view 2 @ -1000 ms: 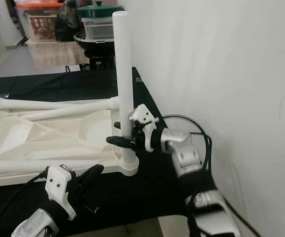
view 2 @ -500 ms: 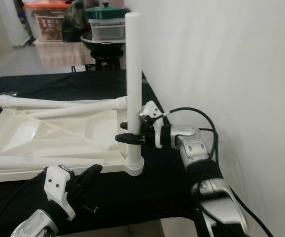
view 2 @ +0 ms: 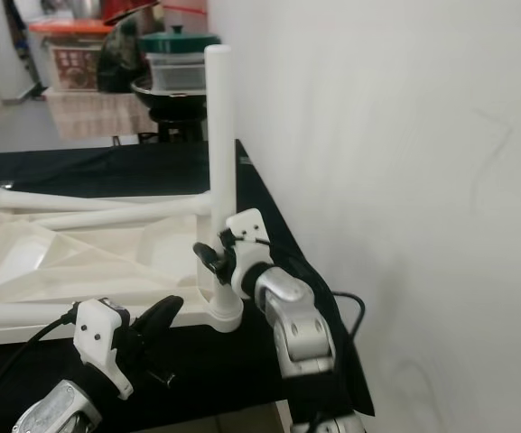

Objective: Building children table

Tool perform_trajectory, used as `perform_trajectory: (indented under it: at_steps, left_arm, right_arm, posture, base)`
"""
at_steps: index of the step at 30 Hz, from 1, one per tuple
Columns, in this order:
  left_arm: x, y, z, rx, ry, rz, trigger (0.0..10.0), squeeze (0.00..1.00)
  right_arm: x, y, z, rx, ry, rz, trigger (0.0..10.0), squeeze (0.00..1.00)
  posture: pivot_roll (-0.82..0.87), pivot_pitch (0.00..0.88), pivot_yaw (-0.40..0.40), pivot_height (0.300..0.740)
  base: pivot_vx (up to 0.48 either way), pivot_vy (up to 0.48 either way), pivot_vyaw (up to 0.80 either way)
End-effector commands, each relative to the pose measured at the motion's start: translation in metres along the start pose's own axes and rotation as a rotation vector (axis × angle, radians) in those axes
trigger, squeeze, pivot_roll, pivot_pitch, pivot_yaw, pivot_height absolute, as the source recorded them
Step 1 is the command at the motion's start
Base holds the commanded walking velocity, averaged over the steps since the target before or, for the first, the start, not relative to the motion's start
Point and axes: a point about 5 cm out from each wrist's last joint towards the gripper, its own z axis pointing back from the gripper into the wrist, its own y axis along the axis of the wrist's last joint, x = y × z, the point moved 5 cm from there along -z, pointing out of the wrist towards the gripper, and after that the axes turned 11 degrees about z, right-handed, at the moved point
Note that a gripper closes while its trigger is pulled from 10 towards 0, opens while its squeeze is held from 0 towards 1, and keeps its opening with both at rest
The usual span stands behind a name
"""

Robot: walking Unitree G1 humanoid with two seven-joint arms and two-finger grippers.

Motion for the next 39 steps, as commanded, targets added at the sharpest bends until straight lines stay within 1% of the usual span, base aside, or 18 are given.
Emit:
perform_trajectory:
  at_steps: [1, 4, 5, 8, 9, 10, 11, 13, 14, 15, 17, 19, 23, 24, 25, 26, 33, 39]
  left_arm:
    - [0.000, -0.002, 0.000, -0.007, 0.006, 0.001, 10.0, 0.00]
    - [0.000, -0.002, 0.000, -0.007, 0.006, 0.001, 10.0, 0.00]
    - [0.000, -0.003, 0.000, -0.006, 0.010, 0.001, 10.0, 0.00]
    - [0.000, -0.004, -0.001, -0.009, 0.008, 0.006, 10.0, 0.00]
    - [0.001, -0.004, -0.001, -0.011, 0.005, 0.009, 10.0, 0.00]
    - [0.001, -0.004, -0.001, -0.011, 0.005, 0.009, 10.0, 0.00]
    - [0.001, -0.005, -0.002, -0.013, 0.003, 0.011, 10.0, 0.00]
    - [0.001, -0.005, -0.002, -0.014, 0.001, 0.012, 10.0, 0.00]
    - [0.001, -0.006, -0.002, -0.016, 0.001, 0.013, 10.0, 0.00]
    - [0.001, -0.006, -0.002, -0.016, 0.001, 0.013, 10.0, 0.00]
    - [0.001, -0.007, -0.003, -0.019, 0.000, 0.015, 10.0, 0.00]
    - [0.000, -0.007, -0.003, -0.020, 0.000, 0.015, 10.0, 0.00]
    - [0.001, -0.008, -0.004, -0.022, -0.001, 0.015, 10.0, 0.00]
    - [0.001, -0.009, -0.004, -0.023, -0.002, 0.016, 10.0, 0.00]
    - [0.001, -0.009, -0.004, -0.024, -0.003, 0.016, 10.0, 0.00]
    - [0.002, -0.010, -0.004, -0.026, -0.004, 0.017, 10.0, 0.00]
    - [0.002, -0.011, -0.003, -0.030, -0.003, 0.020, 10.0, 0.00]
    - [0.002, -0.012, -0.002, -0.033, -0.006, 0.024, 10.0, 0.00]
  right_arm:
    - [-0.004, -0.035, -0.001, -0.104, 0.024, -0.090, 10.0, 0.46]
    - [-0.004, -0.035, -0.001, -0.104, 0.024, -0.090, 10.0, 0.46]
    - [-0.001, -0.030, -0.001, -0.077, 0.014, -0.109, 10.0, 1.00]
    - [0.006, -0.017, -0.001, -0.011, 0.041, -0.112, 10.0, 1.00]
    - [0.008, -0.010, 0.000, 0.016, 0.068, -0.099, 10.0, 0.68]
    - [0.008, -0.010, 0.000, 0.016, 0.068, -0.099, 10.0, 0.68]
    - [0.009, -0.004, 0.002, 0.040, 0.119, -0.063, 10.0, 0.00]
    - [0.009, -0.001, 0.004, 0.051, 0.164, -0.031, 10.0, 0.00]
    - [0.007, 0.001, 0.006, 0.061, 0.229, 0.018, 10.0, 0.00]
    - [0.007, 0.001, 0.006, 0.061, 0.229, 0.018, 10.0, 0.00]
    - [0.006, -0.005, 0.007, 0.050, 0.356, 0.104, 10.0, 0.00]
    - [0.008, -0.010, 0.006, 0.034, 0.392, 0.118, 10.0, 0.00]
    - [0.023, -0.016, -0.002, 0.003, 0.375, 0.081, 10.0, 0.00]
    - [0.028, -0.014, -0.004, 0.010, 0.368, 0.058, 3.4, 0.00]
    - [0.031, -0.012, -0.005, 0.018, 0.366, 0.044, 3.4, 0.00]
    - [0.033, -0.008, -0.004, 0.036, 0.377, 0.035, 0.0, 0.00]
    - [0.037, 0.003, 0.004, 0.107, 0.436, 0.039, 0.0, 0.00]
    - [0.041, -0.003, 0.012, 0.129, 0.434, 0.051, 0.0, 0.00]
  posture:
    - [0.06, 0.000, -0.033, 0.740]
    - [0.06, 0.000, -0.033, 0.740]
    - [0.07, 0.000, -0.033, 0.740]
    - [0.06, 0.000, -0.029, 0.740]
    - [0.06, 0.000, -0.028, 0.740]
    - [0.06, 0.000, -0.028, 0.740]
    - [0.06, 0.000, -0.028, 0.740]
    - [0.06, 0.000, -0.030, 0.740]
    - [0.06, 0.000, -0.030, 0.740]
    - [0.06, 0.000, -0.030, 0.740]
    - [0.06, 0.000, -0.030, 0.740]
    - [0.06, 0.000, -0.032, 0.740]
    - [0.07, 0.000, -0.033, 0.740]
    - [0.07, 0.000, -0.033, 0.740]
    - [0.07, 0.000, -0.032, 0.740]
    - [0.07, 0.000, -0.032, 0.740]
    - [0.05, 0.000, -0.028, 0.740]
    - [0.04, 0.000, -0.020, 0.740]
  base:
    - [0.000, 0.000, 0.00]
    - [0.000, 0.000, 0.00]
    - [0.000, 0.000, 0.00]
    - [0.000, 0.000, 0.00]
    - [0.000, 0.000, 0.00]
    - [0.000, 0.000, 0.00]
    - [0.000, 0.000, 0.00]
    - [0.000, 0.000, 0.00]
    - [0.000, 0.000, 0.00]
    - [0.000, 0.000, 0.00]
    - [0.000, 0.000, 0.00]
    - [0.000, 0.000, 0.00]
    - [0.000, 0.000, 0.00]
    - [0.000, 0.000, 0.00]
    - [0.000, 0.000, 0.00]
    - [0.000, 0.000, 0.00]
    - [0.000, 0.000, 0.00]
    - [0.000, 0.000, 0.00]
